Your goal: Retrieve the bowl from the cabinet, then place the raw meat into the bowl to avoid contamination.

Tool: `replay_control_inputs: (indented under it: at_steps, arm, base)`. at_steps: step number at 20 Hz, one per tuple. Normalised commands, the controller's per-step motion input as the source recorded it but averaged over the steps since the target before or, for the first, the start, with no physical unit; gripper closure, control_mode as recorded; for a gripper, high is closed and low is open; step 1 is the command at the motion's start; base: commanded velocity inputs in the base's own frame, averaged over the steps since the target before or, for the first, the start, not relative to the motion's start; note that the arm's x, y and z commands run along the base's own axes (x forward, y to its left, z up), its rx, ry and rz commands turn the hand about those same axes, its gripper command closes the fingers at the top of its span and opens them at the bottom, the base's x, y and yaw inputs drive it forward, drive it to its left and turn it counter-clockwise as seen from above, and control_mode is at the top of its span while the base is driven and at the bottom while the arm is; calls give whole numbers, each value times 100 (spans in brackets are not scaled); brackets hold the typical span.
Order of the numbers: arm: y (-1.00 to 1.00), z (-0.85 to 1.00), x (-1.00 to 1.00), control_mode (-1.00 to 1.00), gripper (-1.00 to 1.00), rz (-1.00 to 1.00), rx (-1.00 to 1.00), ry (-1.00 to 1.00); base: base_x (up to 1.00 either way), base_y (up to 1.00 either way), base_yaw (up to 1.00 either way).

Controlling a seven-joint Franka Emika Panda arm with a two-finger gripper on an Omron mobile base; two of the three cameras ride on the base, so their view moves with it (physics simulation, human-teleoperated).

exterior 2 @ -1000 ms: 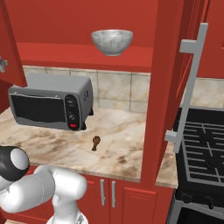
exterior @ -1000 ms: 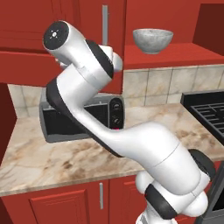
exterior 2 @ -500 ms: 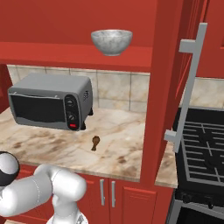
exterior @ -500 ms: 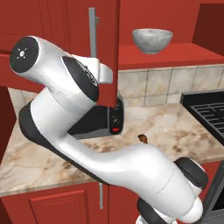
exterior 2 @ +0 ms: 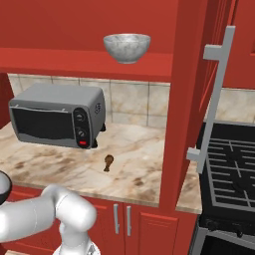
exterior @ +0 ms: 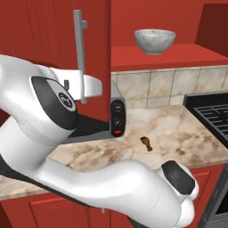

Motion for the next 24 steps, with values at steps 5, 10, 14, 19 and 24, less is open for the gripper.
replay_control_inputs:
  at_steps: [5,10,14,19,24]
  arm:
    - [20,0,-22,-100,-100,0,0,-1]
    - [16,1,-68,-100,-100,-6,0,-5]
    - [0,0,-90,-100,-100,-4,1,-5]
    - [-37,17,-81,-100,-100,-4,18,0]
    - [-56,37,-99,-100,-100,0,28,5]
  base:
    - [0,0,0]
    - [0,0,0]
    - [0,0,0]
    - [0,0,0]
    - [0,0,0]
